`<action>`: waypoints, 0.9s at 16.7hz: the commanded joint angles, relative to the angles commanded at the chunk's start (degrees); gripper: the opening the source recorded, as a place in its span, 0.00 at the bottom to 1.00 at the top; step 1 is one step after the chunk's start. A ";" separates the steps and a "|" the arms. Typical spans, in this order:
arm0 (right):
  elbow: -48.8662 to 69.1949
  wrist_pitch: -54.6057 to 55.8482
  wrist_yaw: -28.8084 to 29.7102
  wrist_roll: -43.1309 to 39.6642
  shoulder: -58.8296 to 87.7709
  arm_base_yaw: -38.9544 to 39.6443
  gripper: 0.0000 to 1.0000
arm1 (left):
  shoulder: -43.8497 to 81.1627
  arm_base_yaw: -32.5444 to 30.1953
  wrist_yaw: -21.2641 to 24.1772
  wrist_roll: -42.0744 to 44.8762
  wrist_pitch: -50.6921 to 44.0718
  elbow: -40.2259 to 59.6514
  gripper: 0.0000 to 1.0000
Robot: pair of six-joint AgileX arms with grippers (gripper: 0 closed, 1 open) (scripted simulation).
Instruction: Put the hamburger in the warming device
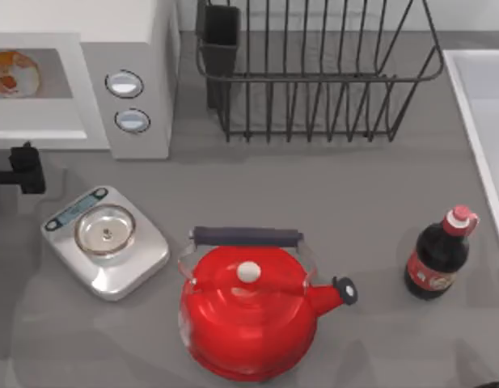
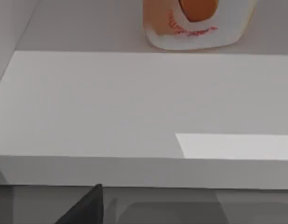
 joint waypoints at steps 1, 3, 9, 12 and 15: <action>0.00 0.00 0.00 0.00 0.00 0.00 1.00 | -1.73 0.45 0.42 0.18 1.83 -3.63 1.00; 0.00 0.00 0.00 0.00 0.00 0.00 1.00 | -4.74 1.23 1.06 0.47 4.82 -9.20 1.00; 0.00 0.00 0.00 0.00 0.00 0.00 1.00 | -7.10 1.93 1.50 0.68 7.14 -13.07 1.00; 0.00 0.00 0.00 0.00 0.00 0.00 1.00 | -7.61 1.63 1.40 0.64 6.15 -12.71 1.00; 0.00 0.00 0.00 0.00 0.00 0.00 1.00 | -12.57 1.62 1.33 0.62 0.50 -11.40 1.00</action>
